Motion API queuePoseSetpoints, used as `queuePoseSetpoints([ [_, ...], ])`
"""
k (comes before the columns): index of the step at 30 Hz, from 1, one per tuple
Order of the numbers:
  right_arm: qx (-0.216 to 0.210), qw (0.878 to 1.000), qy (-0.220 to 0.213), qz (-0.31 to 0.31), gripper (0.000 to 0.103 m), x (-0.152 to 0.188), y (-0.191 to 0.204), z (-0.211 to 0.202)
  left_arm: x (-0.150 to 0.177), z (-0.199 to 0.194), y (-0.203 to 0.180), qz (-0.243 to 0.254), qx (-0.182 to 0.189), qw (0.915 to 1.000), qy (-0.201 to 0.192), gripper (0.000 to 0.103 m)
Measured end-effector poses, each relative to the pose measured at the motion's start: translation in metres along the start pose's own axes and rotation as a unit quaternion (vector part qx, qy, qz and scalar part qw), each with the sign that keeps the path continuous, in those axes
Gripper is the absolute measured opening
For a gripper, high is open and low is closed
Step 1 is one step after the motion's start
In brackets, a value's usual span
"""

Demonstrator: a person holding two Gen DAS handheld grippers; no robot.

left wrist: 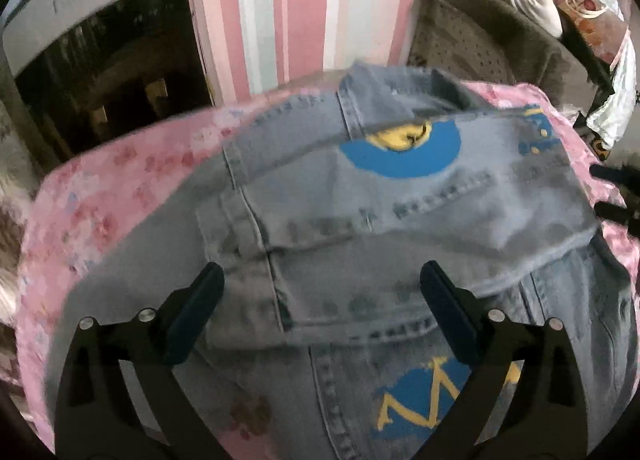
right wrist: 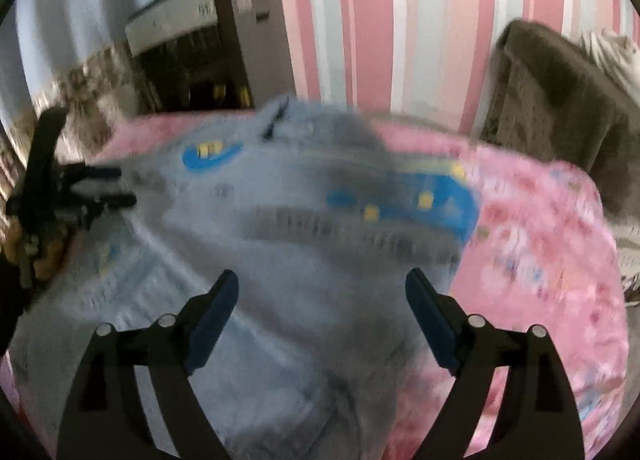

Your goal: Fold large clothes

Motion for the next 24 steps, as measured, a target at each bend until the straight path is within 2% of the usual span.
queuePoseSetpoints([
  [3,0.017,1.0,0.017,0.011,0.086,0.012,-0.009,0.013,0.007,0.014,0.001,-0.002,-0.005,0.9998,0.022,0.098],
  [8,0.008,0.999,0.047,0.02,0.087,0.021,-0.017,0.031,0.005,0.024,0.001,-0.001,-0.016,0.9993,0.033,0.1],
  [12,0.017,0.999,0.043,0.016,0.086,0.017,-0.015,0.027,0.004,0.021,0.002,-0.005,-0.02,0.9994,0.028,0.1],
  [16,0.023,0.999,-0.021,0.024,0.087,0.0,-0.005,-0.018,0.005,-0.008,0.003,-0.002,-0.055,0.9985,-0.003,0.1],
  [17,0.027,0.999,-0.039,0.026,0.092,-0.006,-0.004,-0.031,0.005,-0.016,0.004,-0.001,-0.059,0.9982,-0.011,0.1],
  [19,0.049,0.995,-0.081,0.028,0.101,-0.015,0.002,-0.06,0.008,-0.041,0.009,-0.007,-0.067,0.997,-0.038,0.1],
  [22,0.094,0.985,-0.142,0.018,0.101,-0.022,0.017,-0.097,0.017,-0.073,0.024,-0.025,-0.072,0.9949,-0.067,0.1],
  [24,0.126,0.979,-0.163,0.008,0.101,-0.019,0.028,-0.111,0.031,-0.093,0.04,-0.035,-0.086,0.9923,-0.082,0.1],
])
Point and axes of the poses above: each gripper's, at about its wrist camera, not at the fingertips, and z roughly the way its jaws point, y to its left, x to its underside, the point moved 3 cm from there along z, roughly the way its jaws point, and after that the axes turned 2 degrees about -z, right-handed, at the moved point
